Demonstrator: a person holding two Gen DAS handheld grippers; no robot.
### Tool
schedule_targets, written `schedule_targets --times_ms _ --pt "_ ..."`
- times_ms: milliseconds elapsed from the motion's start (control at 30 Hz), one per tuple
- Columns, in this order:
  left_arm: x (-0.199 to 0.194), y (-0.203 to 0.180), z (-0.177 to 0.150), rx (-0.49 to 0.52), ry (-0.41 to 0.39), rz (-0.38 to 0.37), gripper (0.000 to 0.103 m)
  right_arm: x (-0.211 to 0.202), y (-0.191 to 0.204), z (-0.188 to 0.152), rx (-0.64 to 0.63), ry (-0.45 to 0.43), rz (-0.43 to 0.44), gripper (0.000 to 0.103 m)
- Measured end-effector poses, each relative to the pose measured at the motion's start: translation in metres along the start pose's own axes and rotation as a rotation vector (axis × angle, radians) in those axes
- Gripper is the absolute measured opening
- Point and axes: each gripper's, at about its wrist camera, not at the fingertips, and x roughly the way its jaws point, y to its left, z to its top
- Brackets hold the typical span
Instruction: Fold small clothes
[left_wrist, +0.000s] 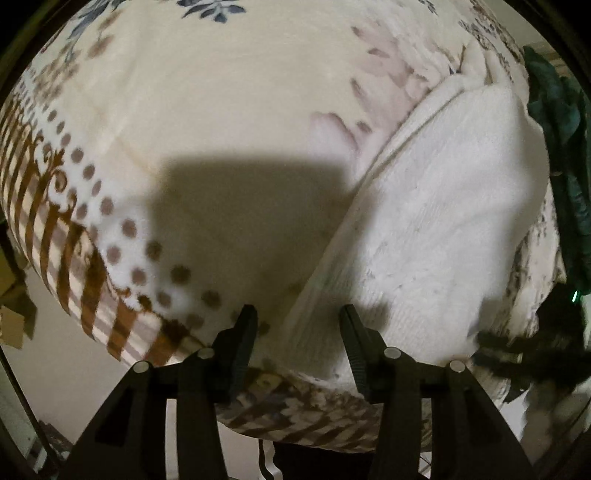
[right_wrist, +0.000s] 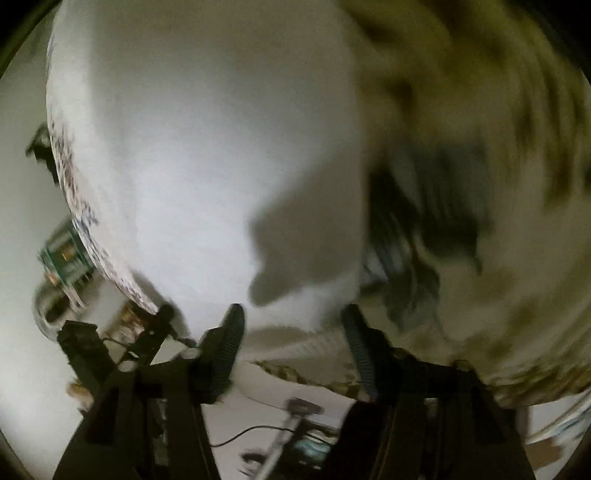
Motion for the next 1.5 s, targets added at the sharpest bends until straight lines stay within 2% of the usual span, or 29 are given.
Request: schedule_targets --times_ms 33,67,167,267,300,367,400,433,500,567,600,633,733,800,1000,1100,1133,1200,1300,1333,1400,1467,1500 --pt "0.001 -0.003 -0.002 0.007 -0.002 0.008 0.043 0.009 -0.012 -0.011 0.023 0.010 0.004 0.020" --pt "0.002 -0.007 -0.004 0.011 -0.002 0.015 0.043 0.019 -0.020 -0.023 0.021 0.037 -0.007 0.018" --pt "0.009 -0.022 -0.012 0.027 0.005 0.031 0.043 0.043 -0.039 -0.059 -0.020 0.111 -0.059 0.017" --pt "0.008 -0.025 -0.020 0.022 0.006 0.036 0.043 0.032 -0.052 -0.071 -0.018 0.072 0.013 0.018" --pt "0.003 -0.022 -0.022 0.021 0.002 0.040 0.043 0.019 -0.055 -0.069 -0.019 0.024 0.033 0.019" --pt "-0.001 -0.016 -0.024 0.023 -0.007 0.038 0.043 -0.005 -0.060 -0.061 -0.007 -0.071 0.110 0.034" --pt "-0.002 -0.012 -0.024 0.019 -0.014 0.036 0.043 -0.013 -0.061 -0.056 0.007 -0.104 0.145 0.046" --pt "-0.002 -0.011 -0.019 0.014 -0.020 0.031 0.043 -0.018 -0.063 -0.049 0.031 -0.134 0.197 0.048" --pt "-0.004 -0.005 -0.016 -0.001 -0.029 0.013 0.043 -0.015 -0.065 -0.039 0.057 -0.138 0.258 0.048" --pt "-0.005 0.000 -0.013 -0.013 -0.028 0.010 0.043 -0.004 -0.063 -0.035 0.055 -0.121 0.271 0.043" --pt "-0.006 0.002 -0.011 -0.013 -0.030 0.007 0.043 0.001 -0.061 -0.038 0.042 -0.117 0.257 0.020" --pt "-0.006 0.001 -0.010 -0.008 -0.033 0.007 0.043 0.009 -0.058 -0.043 0.027 -0.103 0.226 0.010" --pt "-0.007 -0.007 -0.006 0.024 -0.045 0.014 0.043 0.018 -0.054 -0.062 0.008 -0.116 0.177 0.002" --pt "-0.003 -0.013 -0.006 0.034 -0.043 0.014 0.043 0.025 -0.056 -0.074 0.025 -0.120 0.148 0.002" --pt "0.000 -0.024 -0.005 0.043 -0.056 0.004 0.043 0.045 -0.056 -0.109 0.070 -0.053 0.154 0.001" --pt "-0.008 -0.018 -0.001 0.047 -0.068 -0.005 0.043 0.052 -0.047 -0.126 0.139 -0.007 0.296 0.001" --pt "-0.011 -0.016 0.001 0.051 -0.073 -0.012 0.043 0.052 -0.044 -0.130 0.126 0.000 0.315 0.001" --pt "-0.014 -0.012 0.004 0.070 -0.078 -0.015 0.043 0.052 -0.031 -0.131 0.054 -0.004 0.262 0.000" --pt "-0.009 -0.013 0.005 0.087 -0.072 -0.005 0.043 0.079 -0.035 -0.128 0.058 0.059 0.167 0.000" --pt "-0.006 -0.014 0.006 0.093 -0.072 -0.008 0.043 0.089 -0.035 -0.126 0.038 0.080 0.104 0.000" --pt "-0.005 -0.017 0.006 0.098 -0.072 -0.006 0.043 0.086 -0.040 -0.121 -0.013 0.063 0.046 0.001" --pt "-0.009 -0.018 0.005 0.101 -0.077 -0.027 0.043 0.066 -0.035 -0.121 -0.052 0.019 0.089 0.012" --pt "-0.014 -0.019 0.004 0.104 -0.084 -0.043 0.043 0.054 -0.033 -0.121 -0.062 -0.015 0.102 0.033"
